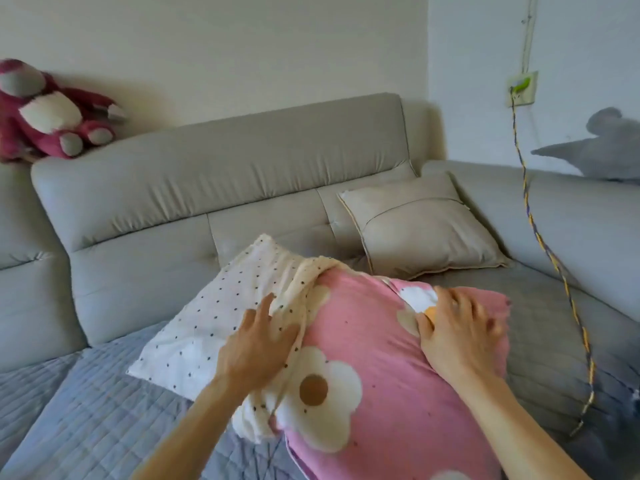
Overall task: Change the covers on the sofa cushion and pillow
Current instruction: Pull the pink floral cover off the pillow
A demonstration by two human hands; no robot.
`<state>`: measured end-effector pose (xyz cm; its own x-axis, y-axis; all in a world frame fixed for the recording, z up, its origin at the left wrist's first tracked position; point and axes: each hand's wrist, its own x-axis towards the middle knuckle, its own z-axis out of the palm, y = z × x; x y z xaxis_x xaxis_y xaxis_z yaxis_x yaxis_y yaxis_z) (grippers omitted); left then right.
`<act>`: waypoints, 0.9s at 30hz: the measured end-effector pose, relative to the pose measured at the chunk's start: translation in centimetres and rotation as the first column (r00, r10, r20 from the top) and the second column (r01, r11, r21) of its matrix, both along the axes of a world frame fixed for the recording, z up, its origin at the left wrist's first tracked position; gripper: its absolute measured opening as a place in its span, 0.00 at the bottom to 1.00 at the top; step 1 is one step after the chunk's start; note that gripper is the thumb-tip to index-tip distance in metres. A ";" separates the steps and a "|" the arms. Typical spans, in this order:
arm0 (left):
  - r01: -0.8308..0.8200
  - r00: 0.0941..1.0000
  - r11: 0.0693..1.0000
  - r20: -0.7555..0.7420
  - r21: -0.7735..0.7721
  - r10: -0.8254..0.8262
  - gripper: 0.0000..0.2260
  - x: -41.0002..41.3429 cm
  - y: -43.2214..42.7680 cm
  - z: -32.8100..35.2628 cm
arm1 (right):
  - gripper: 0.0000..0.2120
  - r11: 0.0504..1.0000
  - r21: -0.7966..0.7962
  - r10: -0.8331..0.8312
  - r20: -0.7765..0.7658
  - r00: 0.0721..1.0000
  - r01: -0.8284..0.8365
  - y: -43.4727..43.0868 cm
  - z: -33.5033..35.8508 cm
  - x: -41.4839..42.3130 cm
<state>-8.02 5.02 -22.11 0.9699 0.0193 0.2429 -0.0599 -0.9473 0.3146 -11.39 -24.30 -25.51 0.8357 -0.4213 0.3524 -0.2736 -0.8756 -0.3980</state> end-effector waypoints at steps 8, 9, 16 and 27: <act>0.214 0.945 0.977 0.256 -0.016 -0.203 0.30 -6.9 2.5 -6.6 | 0.38 0.920 -0.148 0.370 0.024 0.929 -0.362 8.3 0.1 -3.5; 0.254 0.928 0.967 0.275 0.030 -0.252 0.31 -7.1 3.2 -6.8 | 0.42 0.884 -0.201 0.427 -0.017 0.904 -0.421 10.2 -0.3 -4.6; 0.314 0.894 0.870 0.190 0.380 -0.405 0.42 -8.2 6.2 -9.9 | 0.27 0.672 -0.514 0.503 -0.214 0.838 -0.534 17.1 -5.9 -8.4; 0.073 0.921 0.922 0.328 0.381 -0.209 0.50 -4.9 11.5 -5.3 | 0.30 0.670 -0.618 0.554 0.046 0.831 -0.412 7.0 3.6 -7.0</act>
